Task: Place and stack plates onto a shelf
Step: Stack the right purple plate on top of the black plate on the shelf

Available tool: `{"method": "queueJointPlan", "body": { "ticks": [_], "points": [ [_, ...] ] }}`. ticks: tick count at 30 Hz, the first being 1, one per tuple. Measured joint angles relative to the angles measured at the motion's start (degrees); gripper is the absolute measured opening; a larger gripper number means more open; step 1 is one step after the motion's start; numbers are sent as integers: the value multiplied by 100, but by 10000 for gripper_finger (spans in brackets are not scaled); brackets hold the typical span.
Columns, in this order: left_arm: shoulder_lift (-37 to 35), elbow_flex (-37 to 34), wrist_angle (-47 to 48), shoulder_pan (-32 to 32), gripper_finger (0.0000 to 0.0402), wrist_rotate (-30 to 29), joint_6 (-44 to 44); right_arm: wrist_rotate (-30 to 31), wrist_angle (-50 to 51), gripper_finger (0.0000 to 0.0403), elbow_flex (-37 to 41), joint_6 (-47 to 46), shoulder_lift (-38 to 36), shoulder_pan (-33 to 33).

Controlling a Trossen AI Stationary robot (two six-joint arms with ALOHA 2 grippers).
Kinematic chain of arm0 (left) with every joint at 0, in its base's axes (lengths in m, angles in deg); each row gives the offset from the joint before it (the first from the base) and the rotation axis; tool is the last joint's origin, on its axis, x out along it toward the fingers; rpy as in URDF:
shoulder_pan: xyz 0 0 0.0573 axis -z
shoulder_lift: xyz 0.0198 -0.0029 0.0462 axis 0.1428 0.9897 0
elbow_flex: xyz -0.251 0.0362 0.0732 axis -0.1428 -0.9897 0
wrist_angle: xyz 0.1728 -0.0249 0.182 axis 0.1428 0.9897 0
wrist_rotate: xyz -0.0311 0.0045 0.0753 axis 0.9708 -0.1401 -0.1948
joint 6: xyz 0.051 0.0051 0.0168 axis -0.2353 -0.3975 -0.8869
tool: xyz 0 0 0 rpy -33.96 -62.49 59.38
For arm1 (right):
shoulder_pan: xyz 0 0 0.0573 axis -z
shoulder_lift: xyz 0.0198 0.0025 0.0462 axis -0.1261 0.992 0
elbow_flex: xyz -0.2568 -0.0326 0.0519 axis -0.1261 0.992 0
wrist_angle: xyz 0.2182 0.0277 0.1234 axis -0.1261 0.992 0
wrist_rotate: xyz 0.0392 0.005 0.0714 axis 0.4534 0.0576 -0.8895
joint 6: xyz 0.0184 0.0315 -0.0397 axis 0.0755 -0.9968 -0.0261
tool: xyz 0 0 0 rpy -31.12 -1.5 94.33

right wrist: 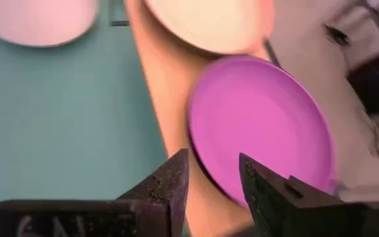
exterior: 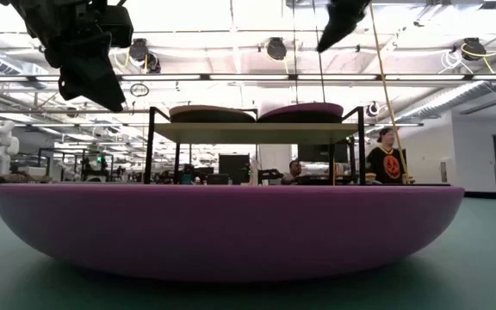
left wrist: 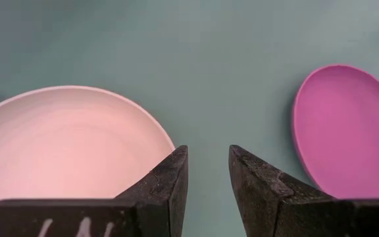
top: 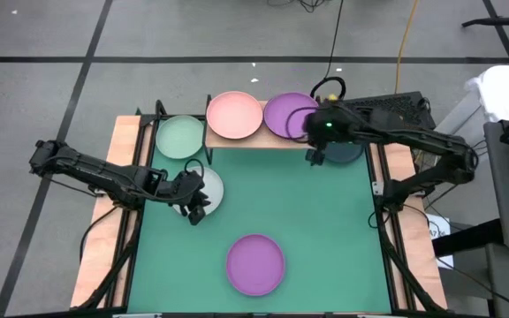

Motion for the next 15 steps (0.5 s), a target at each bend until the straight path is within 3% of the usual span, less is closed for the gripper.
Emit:
{"method": "queueJointPlan", "body": {
  "ticks": [4, 15],
  "points": [
    [0, 0, 13, -1, 115, -1, -85, 293, -34, 103, 547, -413, -371, -20],
    [0, 0, 7, 21, 115, 200, -69, 398, -2774, 5, 2955, -1201, -983, 0]
  ]
}}
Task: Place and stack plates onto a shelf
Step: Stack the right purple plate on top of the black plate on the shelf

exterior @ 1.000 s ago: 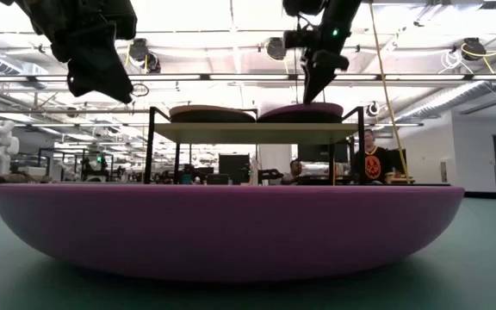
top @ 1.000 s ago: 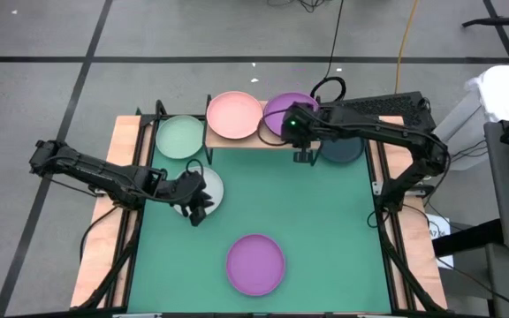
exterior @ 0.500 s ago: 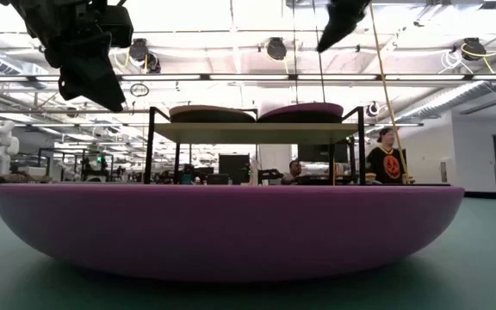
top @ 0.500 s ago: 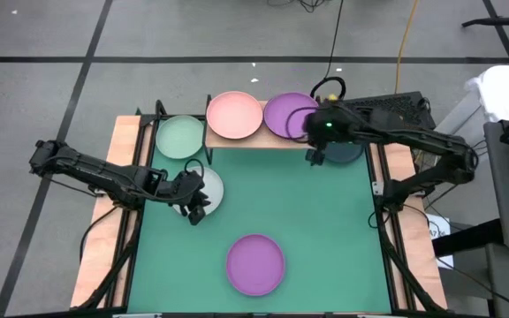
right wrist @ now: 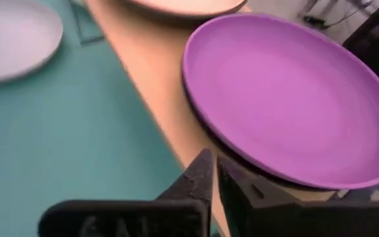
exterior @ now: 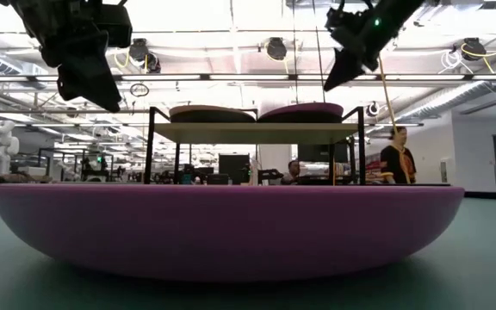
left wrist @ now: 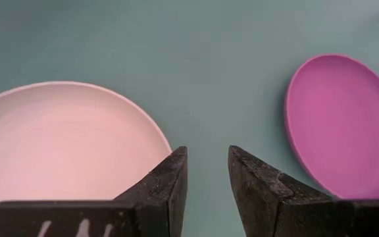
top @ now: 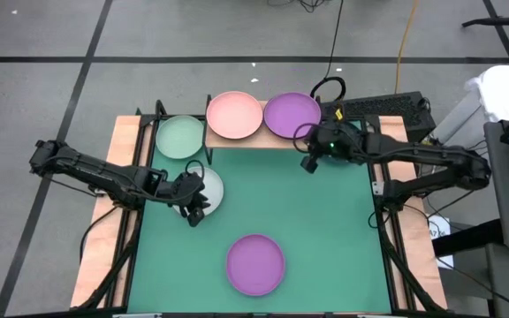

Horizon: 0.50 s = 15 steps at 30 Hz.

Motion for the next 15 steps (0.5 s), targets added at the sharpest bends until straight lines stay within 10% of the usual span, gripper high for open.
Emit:
{"method": "queueJointPlan", "body": {
  "ticks": [15],
  "points": [
    [0, 0, -61, 164, 115, -50, 254, 205, -1289, 1, 832, -393, -81, 138]
  ]
}}
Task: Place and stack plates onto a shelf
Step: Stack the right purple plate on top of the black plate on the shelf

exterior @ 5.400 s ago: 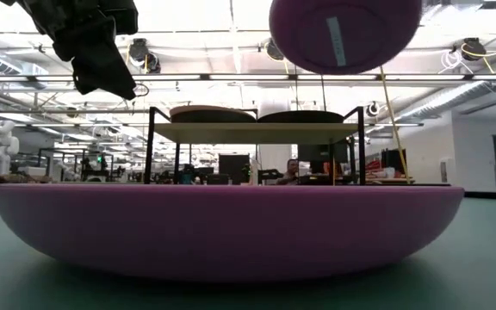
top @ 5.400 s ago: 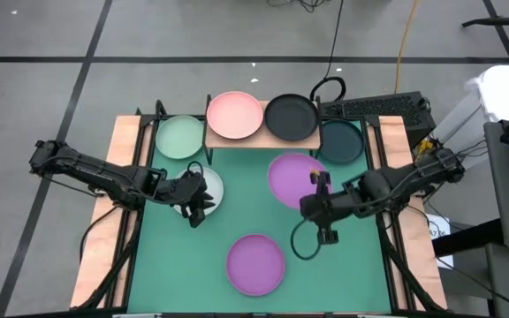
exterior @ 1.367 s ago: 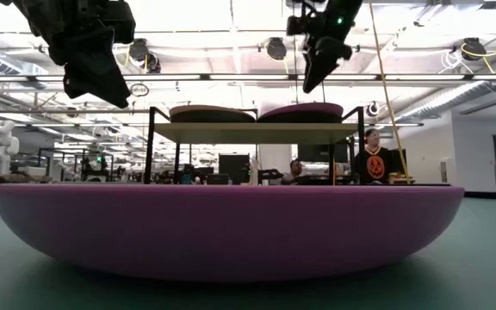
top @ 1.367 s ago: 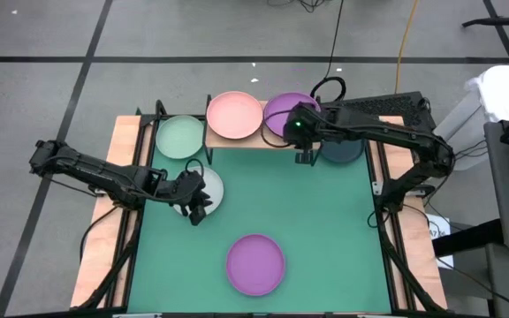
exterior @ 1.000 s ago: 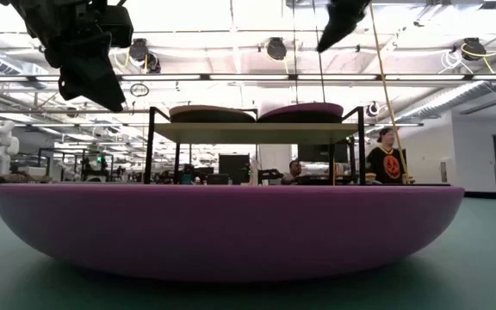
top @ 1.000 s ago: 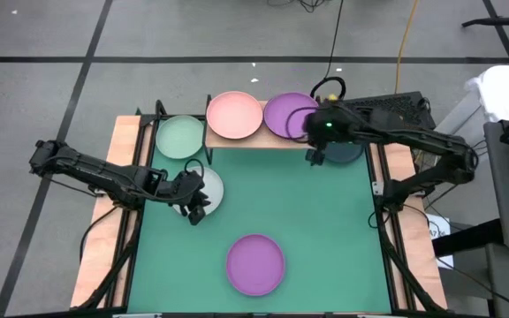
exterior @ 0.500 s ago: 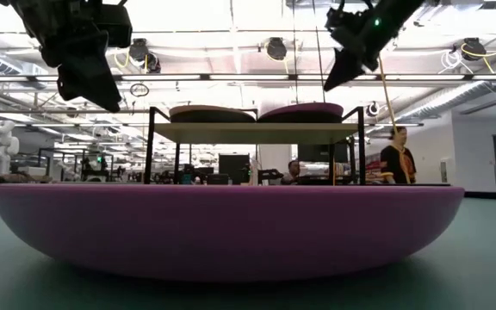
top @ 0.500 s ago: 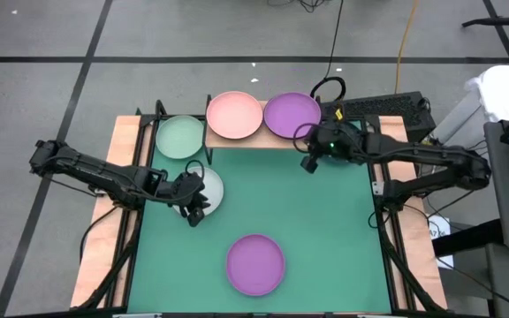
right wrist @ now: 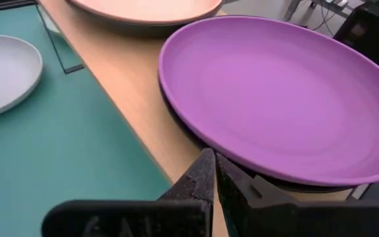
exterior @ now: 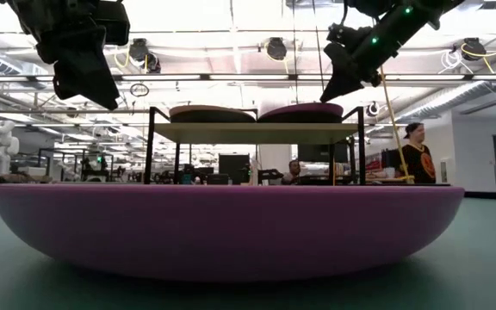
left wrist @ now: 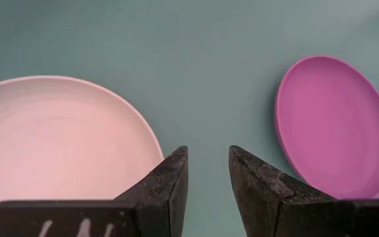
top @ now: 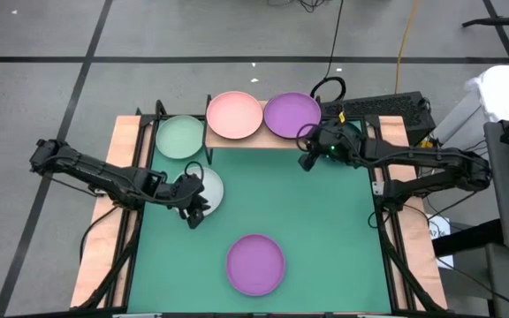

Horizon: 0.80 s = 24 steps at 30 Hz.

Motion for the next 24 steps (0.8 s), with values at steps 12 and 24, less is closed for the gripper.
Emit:
{"method": "queueJointPlan", "body": {
  "ticks": [12, 24],
  "points": [
    [0, 0, -111, 0, 115, -40, -37, -35, -7, 0, 0, -1, 0, 370],
    [0, 0, -111, 176, 115, -142, 164, 89, -90, 0, 0, 14, -76, 425]
  ]
}}
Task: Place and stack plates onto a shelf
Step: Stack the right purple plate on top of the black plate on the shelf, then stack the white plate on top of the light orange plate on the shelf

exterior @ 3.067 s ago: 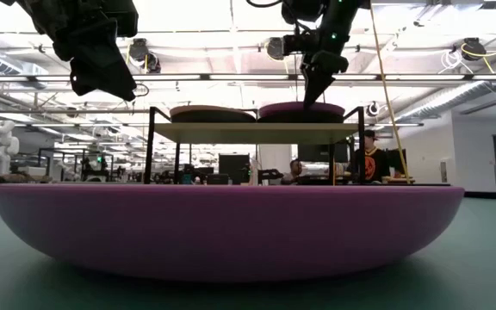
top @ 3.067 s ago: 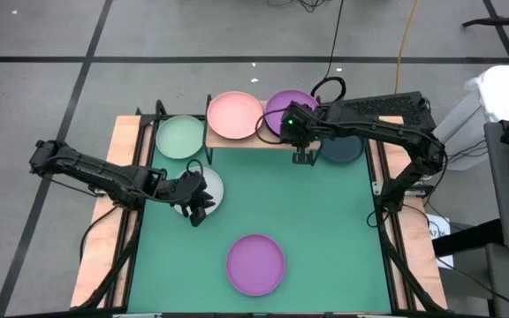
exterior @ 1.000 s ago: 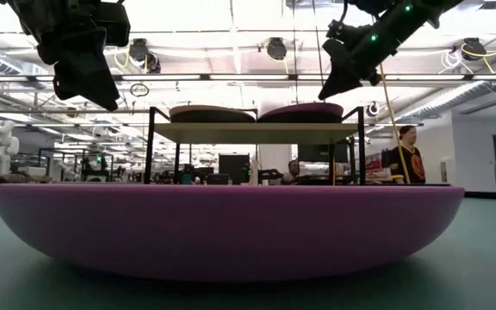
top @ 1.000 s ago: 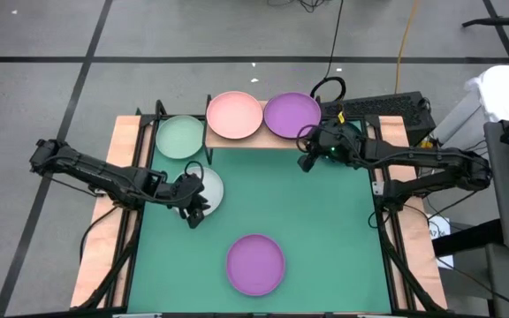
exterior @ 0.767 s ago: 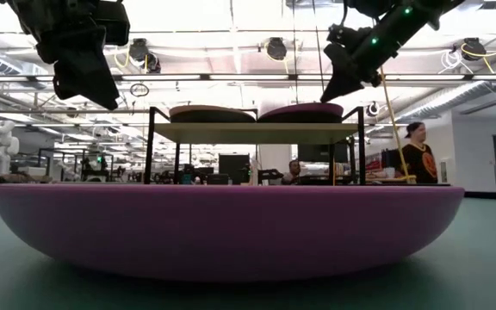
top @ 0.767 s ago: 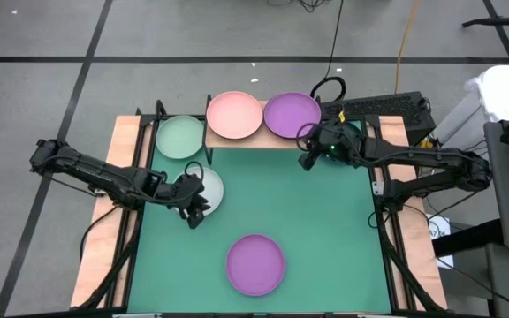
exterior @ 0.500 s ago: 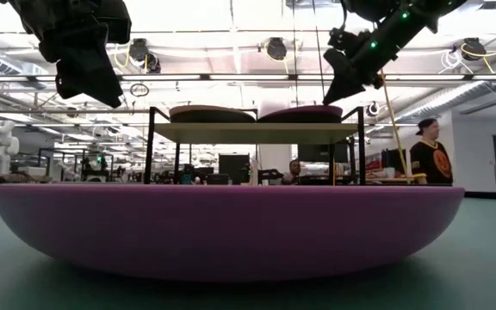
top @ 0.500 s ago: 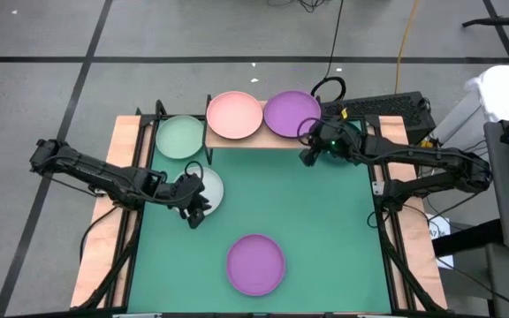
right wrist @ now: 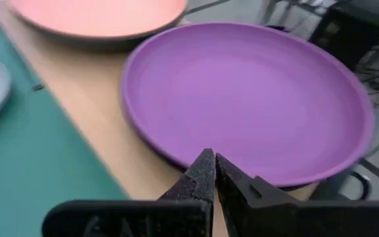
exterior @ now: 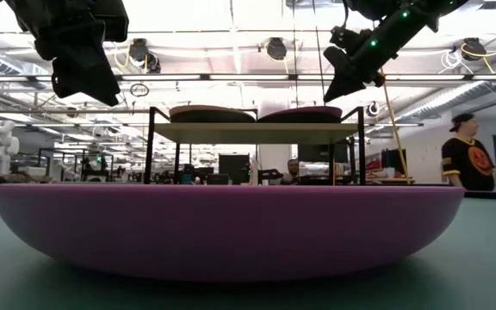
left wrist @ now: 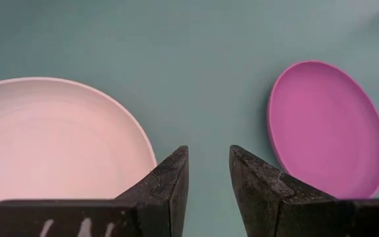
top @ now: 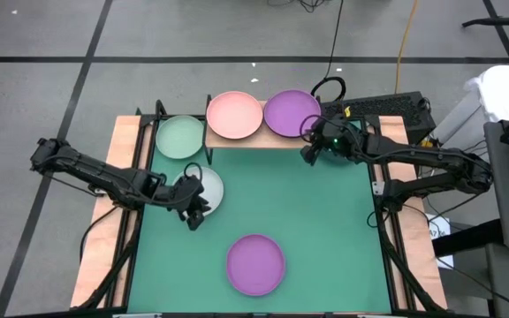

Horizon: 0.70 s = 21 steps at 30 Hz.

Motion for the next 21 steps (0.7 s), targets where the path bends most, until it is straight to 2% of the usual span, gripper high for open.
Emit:
{"method": "queueJointPlan", "body": {
  "ticks": [4, 12, 21],
  "points": [
    [0, 0, 2, 51, 115, -50, 40, 195, 4, 0, 0, 29, 6, 105],
    [0, 0, 2, 56, 115, -66, -20, 194, -31, 0, 298, -367, 7, 174],
    [0, 0, 4, 54, 115, -66, -3, 217, -630, 0, 299, -156, -184, 153]
  ]
}}
